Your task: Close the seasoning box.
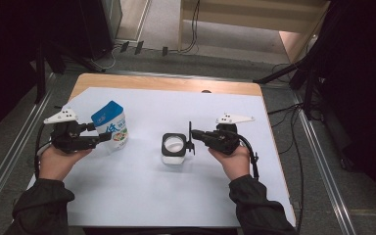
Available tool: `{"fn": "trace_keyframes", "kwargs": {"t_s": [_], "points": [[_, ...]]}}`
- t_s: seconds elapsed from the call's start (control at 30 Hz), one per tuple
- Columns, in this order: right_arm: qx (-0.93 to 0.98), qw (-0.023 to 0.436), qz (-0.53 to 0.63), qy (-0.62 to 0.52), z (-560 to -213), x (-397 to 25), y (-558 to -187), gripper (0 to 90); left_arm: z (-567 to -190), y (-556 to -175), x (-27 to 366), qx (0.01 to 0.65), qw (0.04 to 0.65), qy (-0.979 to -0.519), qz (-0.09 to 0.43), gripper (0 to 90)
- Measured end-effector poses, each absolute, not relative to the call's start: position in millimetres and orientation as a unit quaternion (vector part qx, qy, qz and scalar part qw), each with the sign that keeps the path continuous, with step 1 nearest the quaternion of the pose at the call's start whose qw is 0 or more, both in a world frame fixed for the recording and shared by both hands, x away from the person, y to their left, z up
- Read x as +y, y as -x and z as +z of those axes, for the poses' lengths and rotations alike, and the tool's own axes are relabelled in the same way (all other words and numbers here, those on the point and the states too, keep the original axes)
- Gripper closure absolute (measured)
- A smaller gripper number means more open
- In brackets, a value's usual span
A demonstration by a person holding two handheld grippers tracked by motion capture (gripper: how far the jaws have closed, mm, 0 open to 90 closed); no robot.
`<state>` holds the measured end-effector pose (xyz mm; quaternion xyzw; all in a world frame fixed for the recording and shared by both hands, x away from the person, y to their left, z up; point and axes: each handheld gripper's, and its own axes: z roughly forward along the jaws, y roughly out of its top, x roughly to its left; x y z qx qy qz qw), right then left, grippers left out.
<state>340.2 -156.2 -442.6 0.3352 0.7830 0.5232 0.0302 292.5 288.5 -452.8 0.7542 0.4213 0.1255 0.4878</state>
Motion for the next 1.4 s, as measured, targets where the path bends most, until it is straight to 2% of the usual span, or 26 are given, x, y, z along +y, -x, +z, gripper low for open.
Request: {"fn": "trace_keyframes", "kwargs": {"t_s": [0.5,0.63,0.73,0.83,1.13,1.4], "points": [[0.795,0.024,0.515,-0.319,-449,-135,-342,90.0,-463,-283,296,0.432,0.477,-0.756,0.118,36.9],[0.8,0.026,0.51,-0.316,-450,-133,-342,87.1,-464,-283,298,0.433,0.477,-0.756,0.115,37.2],[0.803,0.031,0.507,-0.311,-451,-135,-343,82.1,-465,-283,297,0.433,0.475,-0.758,0.113,37.1],[0.801,0.026,0.511,-0.31,-449,-140,-344,73.2,-465,-284,296,0.429,0.474,-0.761,0.111,37.1],[0.796,0.05,0.51,-0.322,-449,-155,-349,56.4,-465,-283,295,0.429,0.472,-0.762,0.11,37.1],[0.79,0.073,0.502,-0.343,-451,-177,-349,51.0,-466,-279,298,0.424,0.466,-0.769,0.107,37.1]]}}
